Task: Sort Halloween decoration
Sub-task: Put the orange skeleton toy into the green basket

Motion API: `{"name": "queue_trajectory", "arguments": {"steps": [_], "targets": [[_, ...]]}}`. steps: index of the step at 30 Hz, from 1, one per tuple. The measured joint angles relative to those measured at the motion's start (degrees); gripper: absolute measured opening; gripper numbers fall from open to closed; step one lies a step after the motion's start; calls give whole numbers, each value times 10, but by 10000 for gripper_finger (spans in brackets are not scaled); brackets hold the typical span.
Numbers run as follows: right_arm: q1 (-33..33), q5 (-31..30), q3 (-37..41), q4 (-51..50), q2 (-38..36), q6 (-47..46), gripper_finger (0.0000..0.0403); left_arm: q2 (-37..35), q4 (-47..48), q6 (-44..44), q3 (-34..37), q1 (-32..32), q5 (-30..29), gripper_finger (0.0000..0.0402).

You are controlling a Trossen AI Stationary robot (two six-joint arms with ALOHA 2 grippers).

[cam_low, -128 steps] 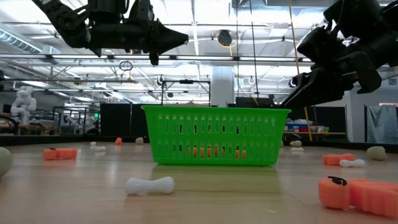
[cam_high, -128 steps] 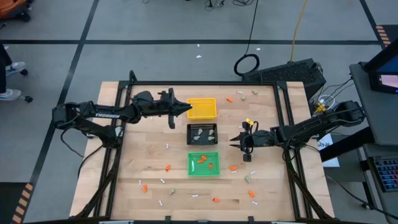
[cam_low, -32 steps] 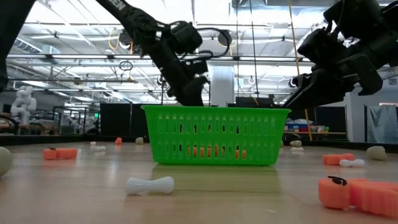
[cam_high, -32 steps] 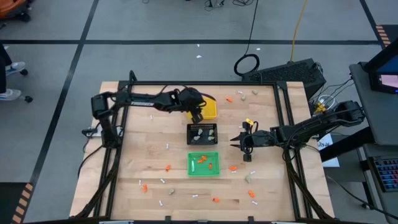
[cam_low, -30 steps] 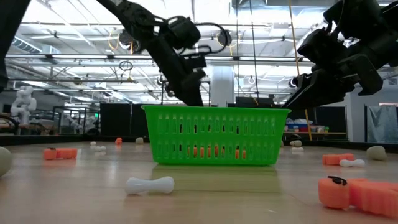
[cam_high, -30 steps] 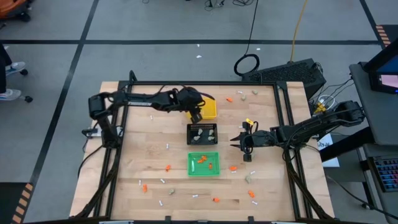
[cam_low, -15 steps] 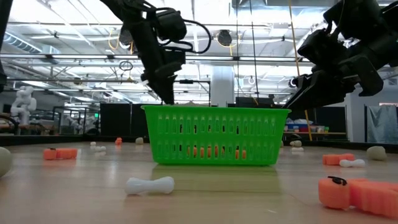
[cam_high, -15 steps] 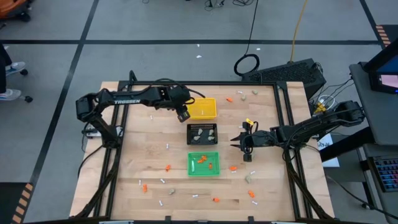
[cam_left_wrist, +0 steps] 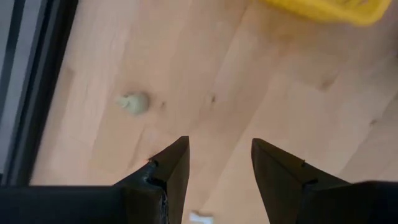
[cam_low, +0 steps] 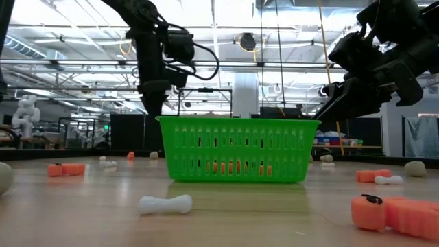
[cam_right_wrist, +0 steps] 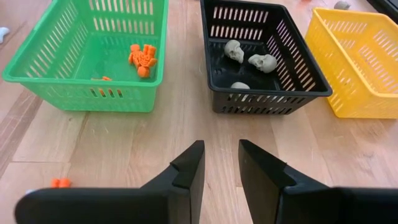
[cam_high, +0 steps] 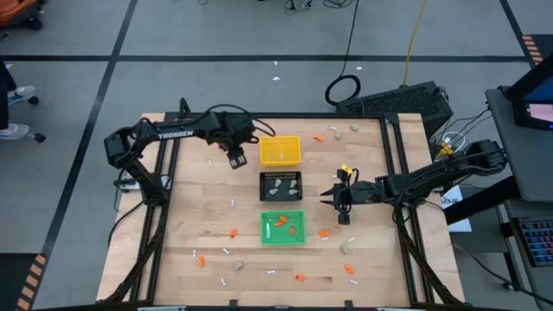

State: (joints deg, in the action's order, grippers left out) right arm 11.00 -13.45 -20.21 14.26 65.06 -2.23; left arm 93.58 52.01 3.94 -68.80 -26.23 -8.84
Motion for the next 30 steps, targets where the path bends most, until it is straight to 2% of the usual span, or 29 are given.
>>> {"name": "queue_trajectory", "arguments": {"steps": [8, 15, 22, 30], "targets": [[0, 0, 0, 0, 0, -1, 86, 0, -16, 147, 39, -41, 24, 169], [0, 0, 0, 0, 0, -1, 86, 0, -3, 193, 77, -74, -1, 169], [0, 0, 0, 0, 0, -1, 86, 0, -11, 325, 109, -83, -2, 169], [0, 0, 0, 0, 0, -1, 86, 1, -116, 398, 142, -83, -4, 169]]}}
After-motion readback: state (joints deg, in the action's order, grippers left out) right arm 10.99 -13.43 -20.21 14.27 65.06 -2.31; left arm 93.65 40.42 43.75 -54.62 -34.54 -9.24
